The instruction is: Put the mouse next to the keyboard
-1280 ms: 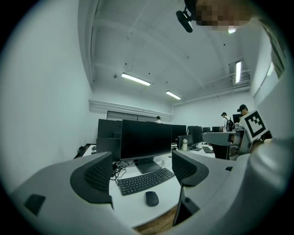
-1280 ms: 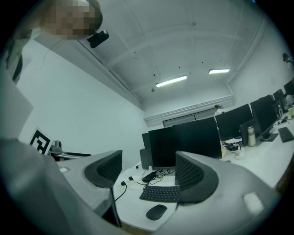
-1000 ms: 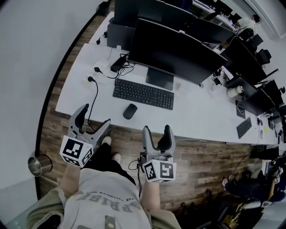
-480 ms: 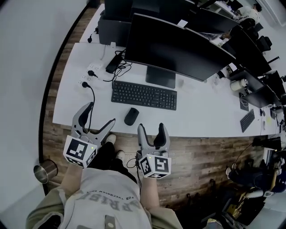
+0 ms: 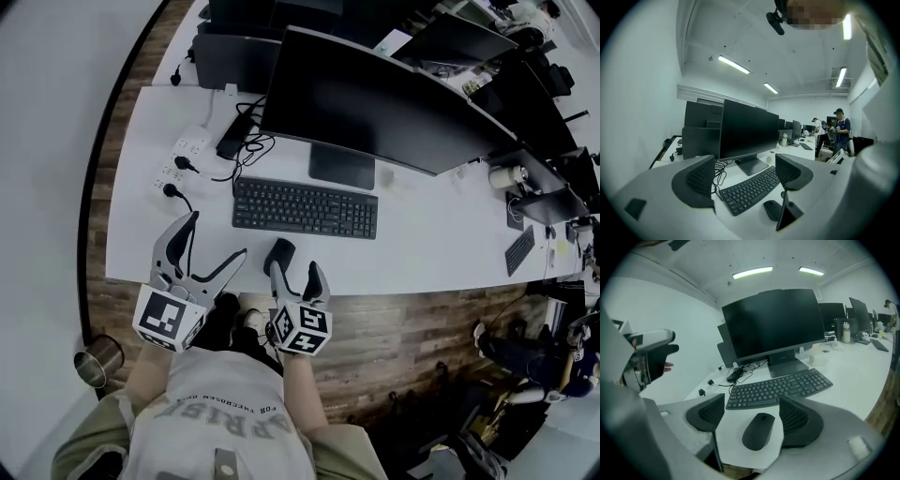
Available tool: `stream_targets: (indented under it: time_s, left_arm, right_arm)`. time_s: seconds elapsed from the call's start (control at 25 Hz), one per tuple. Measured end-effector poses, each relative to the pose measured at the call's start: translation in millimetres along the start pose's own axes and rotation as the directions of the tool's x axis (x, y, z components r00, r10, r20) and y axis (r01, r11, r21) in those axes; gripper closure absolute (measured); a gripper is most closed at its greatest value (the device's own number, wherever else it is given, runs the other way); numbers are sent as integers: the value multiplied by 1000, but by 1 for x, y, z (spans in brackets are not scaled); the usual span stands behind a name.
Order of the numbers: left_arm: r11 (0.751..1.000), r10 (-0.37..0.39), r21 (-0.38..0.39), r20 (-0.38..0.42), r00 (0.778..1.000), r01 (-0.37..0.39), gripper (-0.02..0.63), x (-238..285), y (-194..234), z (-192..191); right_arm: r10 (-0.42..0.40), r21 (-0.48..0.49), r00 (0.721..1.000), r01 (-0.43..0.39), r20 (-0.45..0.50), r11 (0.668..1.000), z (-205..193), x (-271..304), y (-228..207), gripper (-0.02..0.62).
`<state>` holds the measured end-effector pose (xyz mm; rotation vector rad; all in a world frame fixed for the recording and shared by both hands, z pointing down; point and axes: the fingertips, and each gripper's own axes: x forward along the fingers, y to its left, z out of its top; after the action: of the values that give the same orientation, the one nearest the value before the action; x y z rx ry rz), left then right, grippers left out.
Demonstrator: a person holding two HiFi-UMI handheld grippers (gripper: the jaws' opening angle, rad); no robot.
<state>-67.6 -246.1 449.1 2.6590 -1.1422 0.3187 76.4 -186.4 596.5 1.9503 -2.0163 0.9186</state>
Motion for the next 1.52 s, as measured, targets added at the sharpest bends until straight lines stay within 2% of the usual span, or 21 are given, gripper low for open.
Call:
stream_targets:
  time_s: [0.24,0.4,0.68,0.88,0.92,1.16,1.32,1.52]
  left_arm:
    - [999,-39,5,-19,999,39,221,21,13,0]
    - [998,-64,6,-22,998,64,221,32,16,-1]
    - [996,-89,1,-45,995,89,221,44,22,-4]
    - [996,-84,-21,-24,996,84,221,49,27,0]
    - [996,-84,-20,-24,996,83,221,50,28,0]
    - [996,-93,2,-52,994,93,221,50,27,-3]
    - [995,-102,19,-33,994,103,221,52,22,3]
    - [993,-115,14,-18,993,116,221,64,7,9]
  right_arm:
    - [-95,37,982,103,-163,994,-50,44,-12,239]
    - [-154,15,954,163,-257,987,-76,61,-20,241]
    - [-191,25,908,216,-372,976,-107,77,-26,241]
    - [-215,16,898,239,-384,971,-112,78,-28,247]
    - [-217,15,898,241,-384,970,-111,78,-28,270]
    - [-207,32,893,239,-401,970,-111,78,-30,287]
    - [-194,60,907,232,-374,971,-99,71,-33,288]
    - [-209,66,934,237,-291,969,-61,57,-50,288]
